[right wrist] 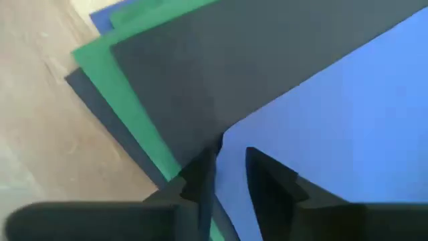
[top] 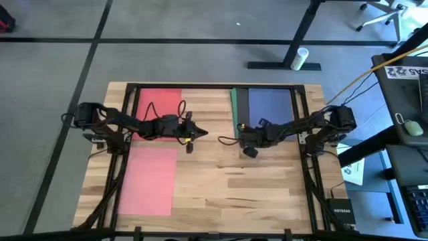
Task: Organize paper
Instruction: Put the violet paper on the bottom right of the table
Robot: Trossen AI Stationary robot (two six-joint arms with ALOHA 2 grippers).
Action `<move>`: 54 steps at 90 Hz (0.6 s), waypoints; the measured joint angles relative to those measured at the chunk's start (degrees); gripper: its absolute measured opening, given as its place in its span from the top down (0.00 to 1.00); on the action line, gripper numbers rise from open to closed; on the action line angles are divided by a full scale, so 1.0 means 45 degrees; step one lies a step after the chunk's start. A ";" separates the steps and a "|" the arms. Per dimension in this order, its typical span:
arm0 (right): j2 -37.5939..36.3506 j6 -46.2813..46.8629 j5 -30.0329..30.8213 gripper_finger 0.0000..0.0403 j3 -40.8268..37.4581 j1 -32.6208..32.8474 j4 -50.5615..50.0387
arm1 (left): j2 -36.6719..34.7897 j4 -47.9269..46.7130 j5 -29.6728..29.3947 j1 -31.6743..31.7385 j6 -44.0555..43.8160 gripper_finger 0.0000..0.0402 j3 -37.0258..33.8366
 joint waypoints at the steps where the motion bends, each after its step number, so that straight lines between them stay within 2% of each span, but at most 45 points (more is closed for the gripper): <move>1: 0.0000 -0.0019 -0.0015 0.90 -0.0009 0.0002 0.0003 | 0.0000 0.0000 0.0003 0.0000 0.0000 1.00 0.0000; 10: 0.0000 -0.0297 -0.0085 0.98 -0.0032 0.0039 0.0020 | 0.0000 -0.0019 0.0000 0.0000 0.0000 1.00 0.0000; 29: 0.0000 -0.0239 -0.0899 1.00 0.0204 0.0278 -0.0166 | 0.0000 -0.0152 0.0003 0.0000 0.0000 1.00 0.0000; 54: 0.0000 0.0404 -0.2129 1.00 0.2132 0.1572 -0.2165 | 0.0000 -0.0366 -0.0002 0.0002 0.0005 1.00 0.0000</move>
